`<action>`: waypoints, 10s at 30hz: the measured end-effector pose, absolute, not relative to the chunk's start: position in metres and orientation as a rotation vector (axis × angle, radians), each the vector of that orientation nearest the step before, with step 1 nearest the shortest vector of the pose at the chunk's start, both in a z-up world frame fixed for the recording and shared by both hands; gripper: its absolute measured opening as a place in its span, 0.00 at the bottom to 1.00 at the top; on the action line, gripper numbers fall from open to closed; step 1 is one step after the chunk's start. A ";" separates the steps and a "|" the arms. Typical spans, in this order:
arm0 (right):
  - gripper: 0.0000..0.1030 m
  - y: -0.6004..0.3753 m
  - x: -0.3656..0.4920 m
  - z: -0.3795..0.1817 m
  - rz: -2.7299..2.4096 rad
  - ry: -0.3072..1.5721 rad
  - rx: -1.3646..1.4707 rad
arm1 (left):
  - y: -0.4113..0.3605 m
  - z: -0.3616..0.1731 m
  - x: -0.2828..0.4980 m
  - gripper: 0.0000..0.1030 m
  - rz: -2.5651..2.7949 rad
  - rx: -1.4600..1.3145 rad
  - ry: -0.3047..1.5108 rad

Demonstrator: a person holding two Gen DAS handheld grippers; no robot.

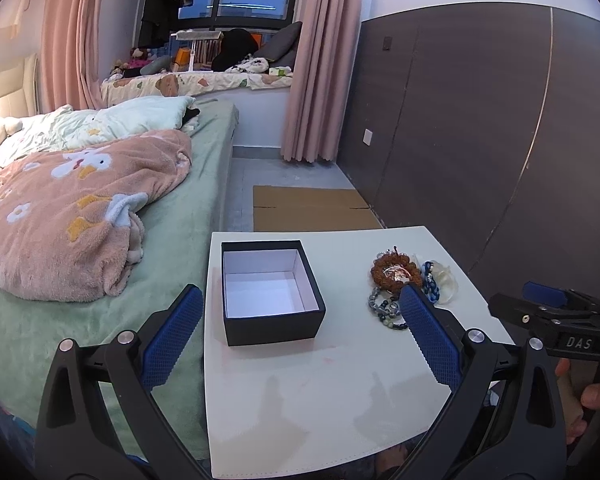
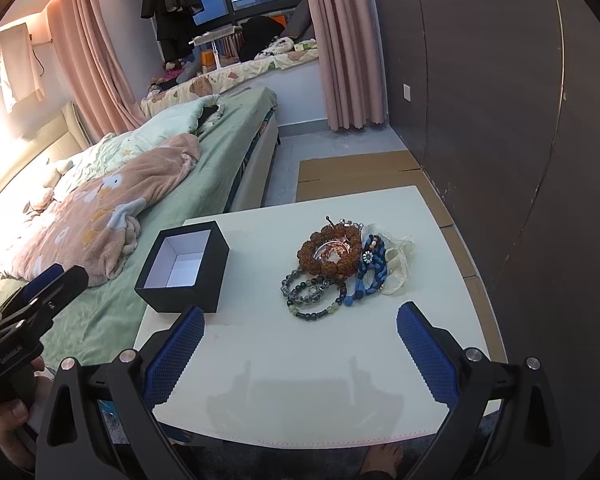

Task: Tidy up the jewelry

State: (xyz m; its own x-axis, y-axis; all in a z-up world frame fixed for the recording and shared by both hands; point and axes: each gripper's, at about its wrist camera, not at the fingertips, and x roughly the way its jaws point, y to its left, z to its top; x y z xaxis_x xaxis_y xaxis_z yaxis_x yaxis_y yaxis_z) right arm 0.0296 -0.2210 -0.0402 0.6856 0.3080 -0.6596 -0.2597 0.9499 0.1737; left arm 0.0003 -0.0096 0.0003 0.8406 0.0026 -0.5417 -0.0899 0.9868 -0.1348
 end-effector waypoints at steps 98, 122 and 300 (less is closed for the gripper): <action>0.28 -0.282 0.158 -0.104 0.210 0.932 0.592 | -0.082 -0.077 0.162 0.44 -0.207 -0.278 0.874; 0.24 -0.255 0.213 -0.162 0.117 1.063 0.611 | -0.086 -0.138 0.218 0.42 -0.190 -0.443 1.050; 0.56 -0.263 0.208 -0.146 0.034 1.027 0.378 | -0.040 -0.088 0.182 0.10 -0.226 -0.415 0.915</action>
State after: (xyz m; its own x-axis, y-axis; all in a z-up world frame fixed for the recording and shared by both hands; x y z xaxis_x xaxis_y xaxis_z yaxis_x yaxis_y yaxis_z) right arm 0.2081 -0.2626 -0.1460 0.5231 0.2033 -0.8277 0.1479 0.9347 0.3231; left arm 0.1818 -0.0404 -0.0885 0.5939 -0.3614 -0.7188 0.0143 0.8980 -0.4397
